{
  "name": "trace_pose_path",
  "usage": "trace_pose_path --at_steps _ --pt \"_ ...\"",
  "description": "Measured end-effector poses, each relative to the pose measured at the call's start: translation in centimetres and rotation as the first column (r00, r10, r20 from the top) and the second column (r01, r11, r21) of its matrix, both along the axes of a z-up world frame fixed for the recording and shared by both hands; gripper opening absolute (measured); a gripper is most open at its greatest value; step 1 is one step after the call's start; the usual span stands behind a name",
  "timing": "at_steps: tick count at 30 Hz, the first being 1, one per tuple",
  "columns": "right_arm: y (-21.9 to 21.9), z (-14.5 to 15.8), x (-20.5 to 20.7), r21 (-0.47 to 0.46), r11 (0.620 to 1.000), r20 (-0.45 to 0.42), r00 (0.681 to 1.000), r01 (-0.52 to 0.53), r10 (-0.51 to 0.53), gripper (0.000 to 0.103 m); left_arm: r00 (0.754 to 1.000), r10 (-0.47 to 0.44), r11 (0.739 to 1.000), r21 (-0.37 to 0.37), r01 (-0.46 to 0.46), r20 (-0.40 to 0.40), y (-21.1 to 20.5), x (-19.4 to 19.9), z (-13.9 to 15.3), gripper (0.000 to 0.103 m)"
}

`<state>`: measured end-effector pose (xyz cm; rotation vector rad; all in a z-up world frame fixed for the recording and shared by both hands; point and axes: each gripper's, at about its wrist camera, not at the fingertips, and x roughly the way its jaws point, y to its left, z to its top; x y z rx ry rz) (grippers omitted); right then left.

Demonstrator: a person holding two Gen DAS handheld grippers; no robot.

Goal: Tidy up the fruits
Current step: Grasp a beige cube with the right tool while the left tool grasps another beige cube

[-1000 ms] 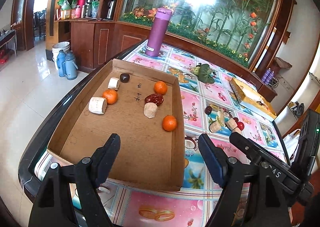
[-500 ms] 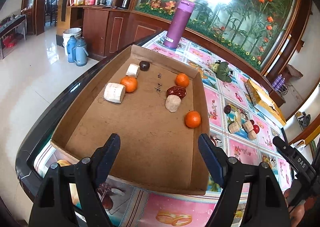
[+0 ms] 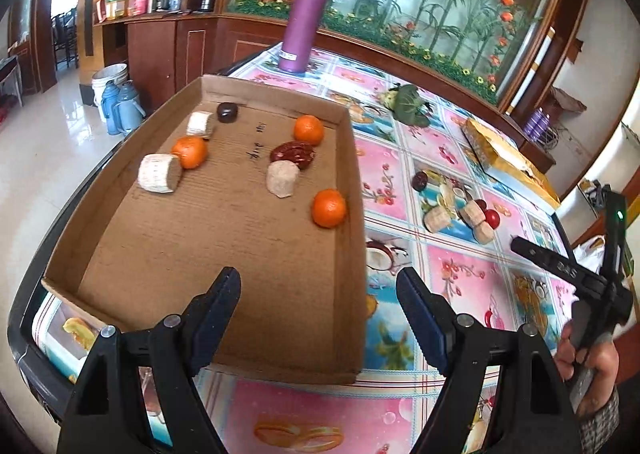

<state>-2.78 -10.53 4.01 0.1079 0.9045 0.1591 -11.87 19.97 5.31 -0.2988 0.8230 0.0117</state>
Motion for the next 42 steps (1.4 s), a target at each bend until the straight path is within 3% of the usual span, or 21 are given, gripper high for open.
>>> trace_pose_path --at_steps 9,14,16,18,26,33,38,41,42 --pt "2.9 -2.0 3.3 0.000 0.997 -0.034 0.997 -0.071 0.071 0.072 0.997 -0.082 0.995 0.056 0.082 -0.007 -3.3 1.2 0.4 0.080" --pt "4.2 -2.5 3.8 -0.011 0.994 -0.020 0.994 -0.105 0.104 0.056 0.994 -0.113 0.990 0.079 0.113 -0.016 -4.8 2.5 0.5 0.080" --pt "4.5 -2.5 3.8 -0.029 0.994 -0.005 0.994 -0.109 0.109 0.040 0.991 -0.131 0.988 0.080 0.132 -0.024 -5.6 3.3 0.4 0.079" --pt "4.3 -2.5 3.8 -0.031 0.993 0.003 0.994 -0.110 0.110 0.032 0.987 -0.156 0.983 0.091 0.158 -0.029 -6.7 4.2 0.4 0.079" --pt "2.1 -2.5 3.4 0.046 0.997 -0.009 0.998 -0.066 0.067 0.031 0.970 -0.237 0.959 0.150 0.241 -0.043 -11.3 8.7 -0.5 0.079" --pt "0.4 -2.6 3.7 0.084 0.996 -0.028 0.999 -0.021 0.024 0.032 0.958 -0.268 0.954 0.115 0.278 -0.098 -12.5 12.0 -2.8 0.055" --pt "0.6 -2.5 3.7 0.069 0.997 -0.026 0.999 -0.021 0.023 0.032 0.955 -0.285 0.950 0.111 0.293 -0.086 -12.9 12.6 -3.5 0.052" --pt "0.7 -2.5 3.8 0.066 0.998 -0.025 0.999 -0.023 0.024 0.032 0.953 -0.289 0.949 0.105 0.298 -0.093 -12.9 12.8 -4.0 0.046" --pt "0.7 -2.5 3.8 0.065 0.998 -0.025 0.999 -0.023 0.024 0.032 0.954 -0.289 0.948 0.116 0.298 -0.082 -13.0 12.7 -3.9 0.039"
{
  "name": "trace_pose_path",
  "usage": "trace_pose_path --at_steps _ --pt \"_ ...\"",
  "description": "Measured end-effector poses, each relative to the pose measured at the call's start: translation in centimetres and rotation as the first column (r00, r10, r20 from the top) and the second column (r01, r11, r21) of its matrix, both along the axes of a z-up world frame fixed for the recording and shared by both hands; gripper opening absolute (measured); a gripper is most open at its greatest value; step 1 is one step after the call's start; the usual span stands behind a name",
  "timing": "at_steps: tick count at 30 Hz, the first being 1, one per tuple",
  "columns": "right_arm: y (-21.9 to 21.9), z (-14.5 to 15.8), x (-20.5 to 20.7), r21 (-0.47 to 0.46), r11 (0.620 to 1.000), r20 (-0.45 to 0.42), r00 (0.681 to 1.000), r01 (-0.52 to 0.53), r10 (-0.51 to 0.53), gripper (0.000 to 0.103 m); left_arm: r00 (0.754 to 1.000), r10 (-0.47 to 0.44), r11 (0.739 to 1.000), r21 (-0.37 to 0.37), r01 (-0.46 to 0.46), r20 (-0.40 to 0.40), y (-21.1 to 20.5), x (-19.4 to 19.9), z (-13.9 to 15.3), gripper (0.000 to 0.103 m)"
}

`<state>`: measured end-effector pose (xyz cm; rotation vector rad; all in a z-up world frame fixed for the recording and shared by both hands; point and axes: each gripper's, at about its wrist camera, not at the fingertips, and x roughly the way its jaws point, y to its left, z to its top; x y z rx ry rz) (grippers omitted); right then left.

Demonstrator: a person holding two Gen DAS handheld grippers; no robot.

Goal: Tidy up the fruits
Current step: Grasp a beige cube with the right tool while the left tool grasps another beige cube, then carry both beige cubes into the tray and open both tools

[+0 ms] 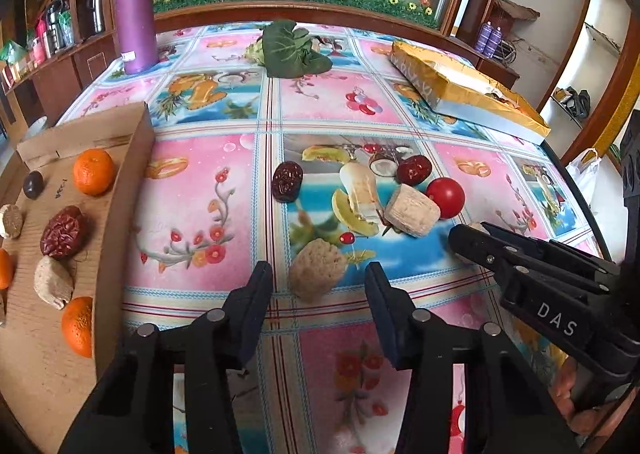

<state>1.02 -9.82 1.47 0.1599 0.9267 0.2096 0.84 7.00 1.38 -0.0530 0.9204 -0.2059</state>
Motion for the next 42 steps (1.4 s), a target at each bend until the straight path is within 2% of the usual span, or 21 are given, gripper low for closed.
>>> trace_pose_path --at_steps 1,2,7,14,19,22,26,29,31,34,38,42 --pt "0.0 0.0 0.0 -0.002 1.000 0.001 1.000 -0.001 0.001 0.032 1.000 -0.003 1.000 0.013 0.003 0.002 -0.1 0.0 0.0 0.036" --pt "0.1 0.0 0.0 -0.002 1.000 0.002 1.000 -0.001 0.001 0.032 1.000 -0.004 1.000 0.027 0.004 0.008 -0.3 -0.1 0.0 0.027" --pt "0.2 0.0 0.0 0.015 1.000 0.003 1.000 -0.012 0.012 0.032 1.000 -0.003 1.000 -0.028 0.003 0.000 0.3 -0.3 0.2 0.027" --pt "0.7 0.5 -0.4 0.110 0.991 0.036 0.997 -0.079 0.075 0.032 0.999 0.024 0.994 -0.106 -0.020 0.037 2.0 -2.7 2.5 0.027" --pt "1.4 1.0 -1.0 0.099 0.990 0.076 0.993 -0.101 0.093 0.032 0.994 0.090 0.985 -0.156 -0.080 0.056 5.4 -5.9 4.1 0.027" --pt "1.6 0.9 -1.0 0.075 0.993 0.086 0.993 -0.089 0.083 0.032 0.987 0.147 0.978 -0.157 -0.137 0.060 8.1 -7.5 4.5 0.027" --pt "1.6 1.1 -1.2 0.061 0.995 0.101 0.992 -0.084 0.077 0.032 0.966 0.254 0.956 -0.165 -0.244 0.045 12.7 -9.1 4.5 0.027" --pt "2.2 1.5 -1.6 0.048 0.995 0.101 0.992 -0.087 0.081 0.032 0.941 0.333 0.938 -0.123 -0.324 0.056 15.8 -10.3 4.6 0.027" --pt "2.9 2.3 -2.4 0.064 0.993 0.104 0.990 -0.104 0.097 0.032 0.923 0.379 0.924 -0.087 -0.373 0.068 17.6 -10.9 4.6 0.028" --pt "5.4 3.7 -3.9 0.074 0.983 0.119 0.980 -0.167 0.158 0.032 0.901 0.430 0.901 -0.094 -0.424 0.057 20.0 -11.5 4.1 0.028" --pt "11.0 5.1 -5.7 0.039 0.952 0.136 0.945 -0.304 0.296 0.032 0.885 0.464 0.885 -0.075 -0.460 0.038 21.6 -11.6 3.3 0.028" --pt "16.8 4.8 -6.7 0.004 0.906 0.121 0.899 -0.424 0.420 0.032 0.872 0.490 0.869 -0.079 -0.488 0.005 22.9 -11.6 2.1 0.028"
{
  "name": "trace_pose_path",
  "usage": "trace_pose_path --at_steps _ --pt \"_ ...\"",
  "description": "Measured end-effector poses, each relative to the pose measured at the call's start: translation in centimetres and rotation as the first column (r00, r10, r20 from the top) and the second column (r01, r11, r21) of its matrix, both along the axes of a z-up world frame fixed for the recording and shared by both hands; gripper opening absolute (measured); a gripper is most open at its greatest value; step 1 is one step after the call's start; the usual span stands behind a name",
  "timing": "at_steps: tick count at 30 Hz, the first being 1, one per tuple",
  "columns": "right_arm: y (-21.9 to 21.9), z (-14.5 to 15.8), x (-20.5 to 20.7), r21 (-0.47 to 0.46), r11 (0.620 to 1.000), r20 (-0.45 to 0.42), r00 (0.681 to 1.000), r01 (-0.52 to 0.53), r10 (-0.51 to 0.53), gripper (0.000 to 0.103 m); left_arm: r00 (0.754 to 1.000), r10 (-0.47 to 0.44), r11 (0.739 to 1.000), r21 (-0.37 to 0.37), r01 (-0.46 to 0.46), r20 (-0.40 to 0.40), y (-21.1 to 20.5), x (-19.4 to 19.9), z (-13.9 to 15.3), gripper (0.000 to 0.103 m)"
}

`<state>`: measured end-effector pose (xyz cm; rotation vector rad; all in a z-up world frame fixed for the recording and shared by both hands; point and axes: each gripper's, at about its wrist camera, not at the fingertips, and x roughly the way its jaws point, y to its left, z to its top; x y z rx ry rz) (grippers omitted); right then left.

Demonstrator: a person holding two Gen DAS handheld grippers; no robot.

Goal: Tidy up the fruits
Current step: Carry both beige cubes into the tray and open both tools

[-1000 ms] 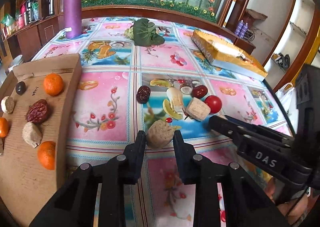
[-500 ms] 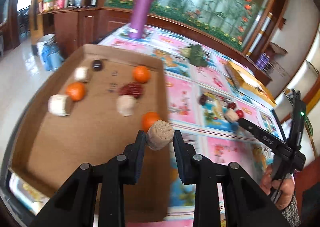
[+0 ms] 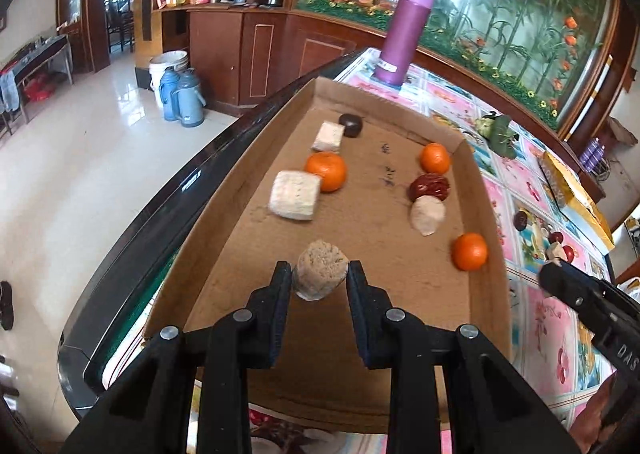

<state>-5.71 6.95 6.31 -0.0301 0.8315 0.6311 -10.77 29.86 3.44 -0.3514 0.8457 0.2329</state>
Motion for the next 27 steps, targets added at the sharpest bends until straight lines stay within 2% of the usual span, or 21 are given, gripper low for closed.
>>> trace_pose_path --at_steps 8,16,22,27 --pt "7.5 -1.9 -0.5 -0.122 0.984 -0.021 0.992 -0.129 0.127 0.032 1.000 0.013 0.999 -0.040 -0.013 0.005 1.8 0.0 -0.6 0.028" --pt "9.9 -3.4 0.4 -0.186 0.972 -0.048 0.989 -0.147 0.141 0.032 0.999 0.026 0.995 -0.097 -0.022 0.042 2.8 -0.4 -0.2 0.030" --pt "11.0 -3.9 0.3 -0.213 0.963 -0.037 0.986 -0.167 0.163 0.032 0.993 0.066 0.991 -0.123 -0.054 0.098 3.6 -1.7 1.3 0.048" --pt "11.0 -3.4 0.2 -0.184 0.968 -0.036 0.986 -0.168 0.164 0.033 0.987 0.094 0.991 -0.111 -0.079 0.134 3.3 -2.4 2.8 0.076"
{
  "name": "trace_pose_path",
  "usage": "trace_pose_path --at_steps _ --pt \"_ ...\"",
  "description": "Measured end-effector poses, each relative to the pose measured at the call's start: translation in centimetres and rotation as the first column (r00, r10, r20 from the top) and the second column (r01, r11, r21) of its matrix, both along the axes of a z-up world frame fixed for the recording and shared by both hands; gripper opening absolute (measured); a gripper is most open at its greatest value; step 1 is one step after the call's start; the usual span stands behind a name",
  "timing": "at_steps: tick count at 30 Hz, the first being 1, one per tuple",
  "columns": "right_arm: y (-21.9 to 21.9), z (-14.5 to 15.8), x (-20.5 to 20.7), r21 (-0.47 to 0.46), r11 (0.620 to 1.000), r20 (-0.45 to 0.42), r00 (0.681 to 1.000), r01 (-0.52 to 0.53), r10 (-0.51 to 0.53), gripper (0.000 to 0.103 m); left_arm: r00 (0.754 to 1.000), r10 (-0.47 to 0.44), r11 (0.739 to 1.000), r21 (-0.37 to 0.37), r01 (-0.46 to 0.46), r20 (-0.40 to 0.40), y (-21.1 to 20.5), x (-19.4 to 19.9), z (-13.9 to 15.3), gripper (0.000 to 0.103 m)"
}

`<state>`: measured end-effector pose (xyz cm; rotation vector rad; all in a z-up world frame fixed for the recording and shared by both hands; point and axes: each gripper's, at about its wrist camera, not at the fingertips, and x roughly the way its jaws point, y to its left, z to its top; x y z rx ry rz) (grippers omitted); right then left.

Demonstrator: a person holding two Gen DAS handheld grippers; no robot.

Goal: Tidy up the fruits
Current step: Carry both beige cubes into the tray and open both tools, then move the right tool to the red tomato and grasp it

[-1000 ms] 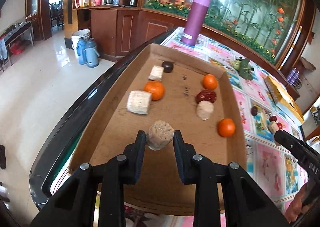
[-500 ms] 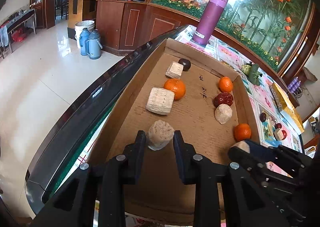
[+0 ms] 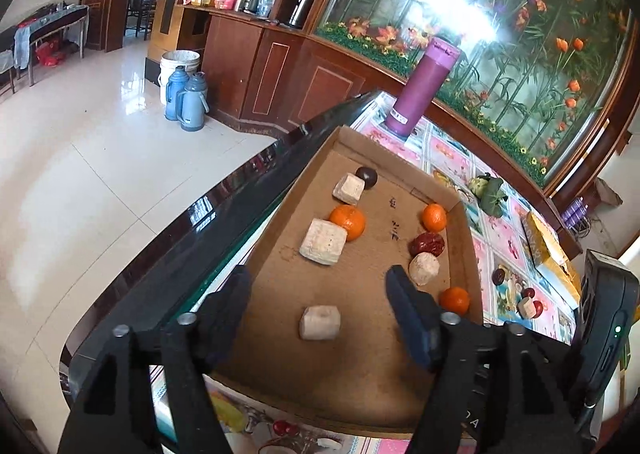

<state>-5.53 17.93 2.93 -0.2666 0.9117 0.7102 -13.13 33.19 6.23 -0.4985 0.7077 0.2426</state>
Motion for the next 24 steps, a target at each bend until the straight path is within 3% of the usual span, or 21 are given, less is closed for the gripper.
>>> trace_pose_path --at_steps 3,9,16,20,24 --pt "-0.8 0.8 -0.2 0.028 1.000 0.015 1.000 0.011 -0.011 0.035 1.000 0.004 0.999 0.034 -0.004 0.012 -1.0 0.0 0.7 0.081" --pt "-4.2 2.6 -0.9 0.094 0.993 0.045 0.997 0.065 -0.069 0.052 0.994 -0.102 0.994 0.053 0.100 0.037 -4.5 0.0 1.8 0.081" --pt "-10.4 3.8 -1.2 0.149 0.974 0.049 0.983 0.169 -0.178 0.056 0.986 -0.168 0.982 0.089 0.168 -0.008 -8.0 0.1 2.2 0.081" --pt "-16.1 4.0 -1.1 0.188 0.941 0.025 0.957 0.281 -0.290 0.058 0.982 -0.190 0.979 0.077 0.189 0.005 -9.2 -0.1 2.4 0.081" --pt "-22.9 3.9 -1.1 0.186 0.893 0.017 0.907 0.410 -0.420 0.060 0.967 -0.253 0.965 0.069 0.253 -0.014 -11.4 0.3 2.0 0.081"
